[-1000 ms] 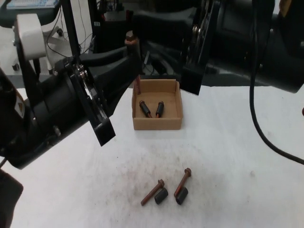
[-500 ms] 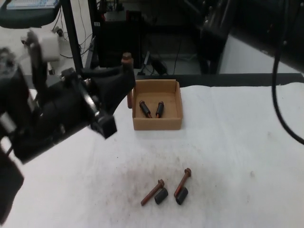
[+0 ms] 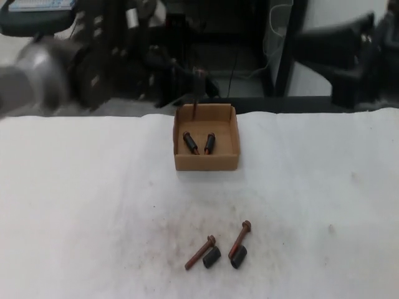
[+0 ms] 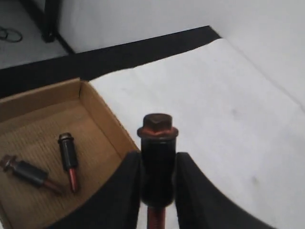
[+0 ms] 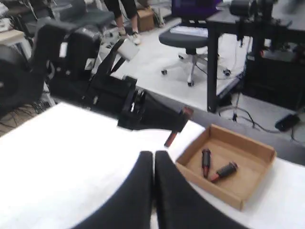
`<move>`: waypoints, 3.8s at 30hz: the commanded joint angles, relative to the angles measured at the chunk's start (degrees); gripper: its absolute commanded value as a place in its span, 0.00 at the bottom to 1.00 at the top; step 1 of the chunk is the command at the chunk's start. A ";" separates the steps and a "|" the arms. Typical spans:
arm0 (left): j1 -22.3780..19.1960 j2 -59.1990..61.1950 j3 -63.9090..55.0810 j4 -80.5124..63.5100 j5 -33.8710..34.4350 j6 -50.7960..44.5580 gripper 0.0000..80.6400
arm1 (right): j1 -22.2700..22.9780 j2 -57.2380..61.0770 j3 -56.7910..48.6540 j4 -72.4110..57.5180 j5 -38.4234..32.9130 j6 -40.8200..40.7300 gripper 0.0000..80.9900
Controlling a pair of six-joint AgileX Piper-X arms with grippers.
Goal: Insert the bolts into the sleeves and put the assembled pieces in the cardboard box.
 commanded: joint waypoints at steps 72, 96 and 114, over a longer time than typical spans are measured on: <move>-9.20 -16.84 20.09 23.99 -16.34 8.55 0.00 | -3.35 -0.50 5.34 9.82 -1.77 2.61 0.01; -9.31 2.97 7.75 28.07 -15.45 17.98 0.44 | -3.35 -0.50 5.34 9.82 -1.77 2.61 0.01; -13.20 3.99 4.27 32.35 -15.05 24.01 0.44 | -3.35 -0.50 5.34 9.51 -1.66 0.78 0.01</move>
